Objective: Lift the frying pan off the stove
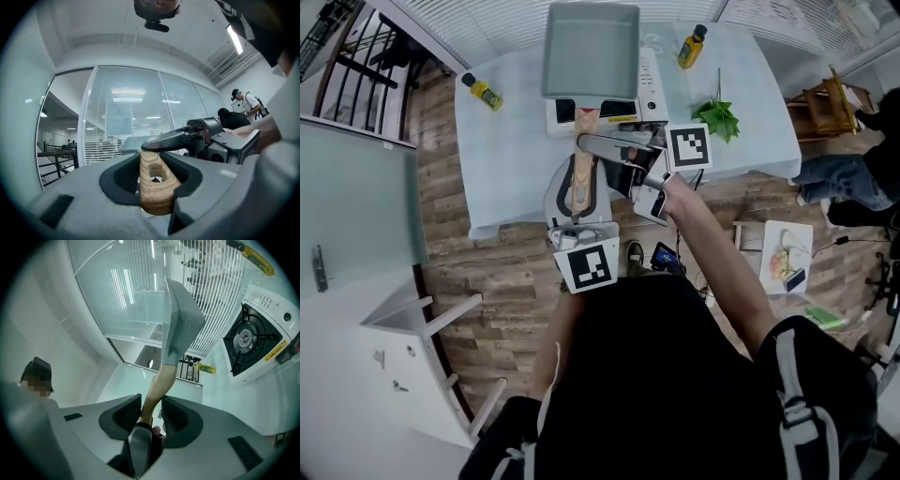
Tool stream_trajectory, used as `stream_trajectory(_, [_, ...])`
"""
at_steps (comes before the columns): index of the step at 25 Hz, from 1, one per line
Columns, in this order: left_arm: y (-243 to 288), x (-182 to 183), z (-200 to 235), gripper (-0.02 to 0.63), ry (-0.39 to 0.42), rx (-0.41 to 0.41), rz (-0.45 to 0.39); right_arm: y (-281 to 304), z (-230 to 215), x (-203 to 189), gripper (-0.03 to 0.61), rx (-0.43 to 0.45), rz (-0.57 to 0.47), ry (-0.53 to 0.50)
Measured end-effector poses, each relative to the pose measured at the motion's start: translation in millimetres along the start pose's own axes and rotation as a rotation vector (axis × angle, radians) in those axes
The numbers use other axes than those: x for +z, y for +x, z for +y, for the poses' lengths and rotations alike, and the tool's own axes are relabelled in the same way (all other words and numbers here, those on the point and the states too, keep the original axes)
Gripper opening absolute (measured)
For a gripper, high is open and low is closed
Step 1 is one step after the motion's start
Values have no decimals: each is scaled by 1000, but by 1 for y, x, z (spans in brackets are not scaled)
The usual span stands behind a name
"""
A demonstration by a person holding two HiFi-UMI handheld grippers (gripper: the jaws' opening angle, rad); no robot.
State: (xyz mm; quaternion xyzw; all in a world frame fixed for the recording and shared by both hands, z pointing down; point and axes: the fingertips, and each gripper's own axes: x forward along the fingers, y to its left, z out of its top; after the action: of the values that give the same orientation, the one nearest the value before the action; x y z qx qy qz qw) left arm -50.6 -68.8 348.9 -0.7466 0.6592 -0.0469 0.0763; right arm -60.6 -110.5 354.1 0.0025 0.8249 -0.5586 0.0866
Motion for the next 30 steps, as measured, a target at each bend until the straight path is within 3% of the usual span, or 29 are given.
stream_trajectory(13, [3, -9, -8, 138, 12, -33, -10, -8, -7, 1, 124, -18, -10, -19])
stream_trajectory(23, [25, -14, 3, 138, 32, -79, -34, 2, -15, 23, 123, -34, -40, -58])
stream_trajectory(30, [31, -16, 13, 138, 27, -111, -24, 11, -23, 26, 124, -48, -61, -15])
